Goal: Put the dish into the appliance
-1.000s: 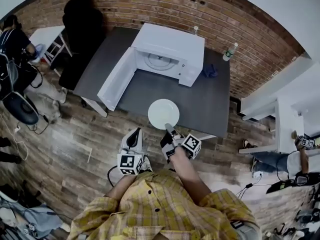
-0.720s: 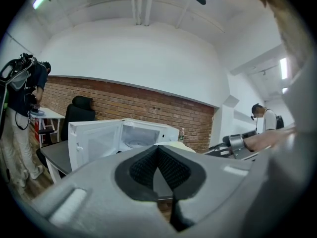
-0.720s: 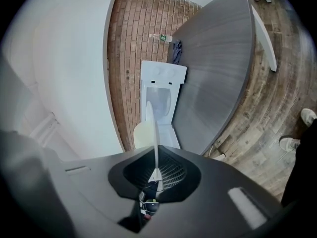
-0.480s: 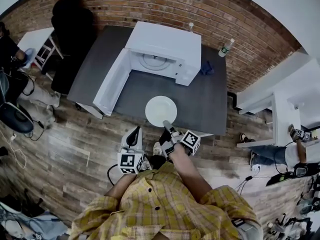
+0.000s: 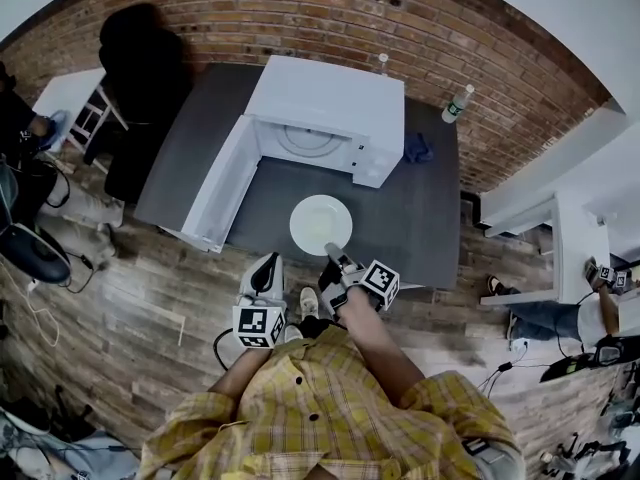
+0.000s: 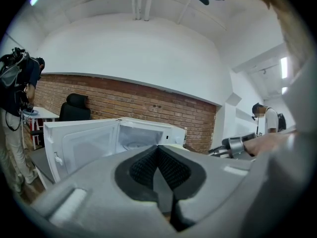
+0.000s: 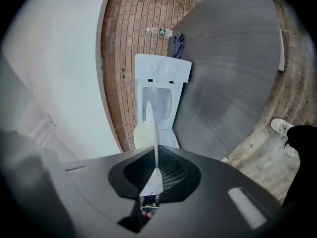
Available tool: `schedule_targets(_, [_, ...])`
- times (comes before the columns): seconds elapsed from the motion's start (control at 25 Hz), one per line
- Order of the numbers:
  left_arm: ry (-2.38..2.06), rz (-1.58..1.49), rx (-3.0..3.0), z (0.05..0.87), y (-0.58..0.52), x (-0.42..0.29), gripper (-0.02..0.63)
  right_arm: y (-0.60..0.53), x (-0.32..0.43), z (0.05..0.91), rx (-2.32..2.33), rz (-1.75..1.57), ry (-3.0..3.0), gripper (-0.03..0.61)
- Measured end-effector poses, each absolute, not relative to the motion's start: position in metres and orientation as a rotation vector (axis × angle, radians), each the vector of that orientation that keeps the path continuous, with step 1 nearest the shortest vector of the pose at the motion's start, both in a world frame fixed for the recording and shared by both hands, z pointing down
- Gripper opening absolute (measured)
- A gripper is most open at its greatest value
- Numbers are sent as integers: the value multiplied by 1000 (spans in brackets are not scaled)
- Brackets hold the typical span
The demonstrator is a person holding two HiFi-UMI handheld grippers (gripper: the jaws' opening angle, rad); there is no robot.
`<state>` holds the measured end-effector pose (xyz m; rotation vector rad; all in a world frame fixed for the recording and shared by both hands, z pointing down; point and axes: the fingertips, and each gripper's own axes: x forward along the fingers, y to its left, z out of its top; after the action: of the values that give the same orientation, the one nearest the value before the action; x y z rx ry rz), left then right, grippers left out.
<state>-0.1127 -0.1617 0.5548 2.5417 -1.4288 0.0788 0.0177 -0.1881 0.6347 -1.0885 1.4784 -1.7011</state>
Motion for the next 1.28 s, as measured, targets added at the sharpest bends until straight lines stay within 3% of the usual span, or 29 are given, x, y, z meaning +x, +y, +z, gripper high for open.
schedule_targets(1.28, [-1532,108,2480,568,-275,-97,-3,-368,27,670,-1032,-1656,1499,12])
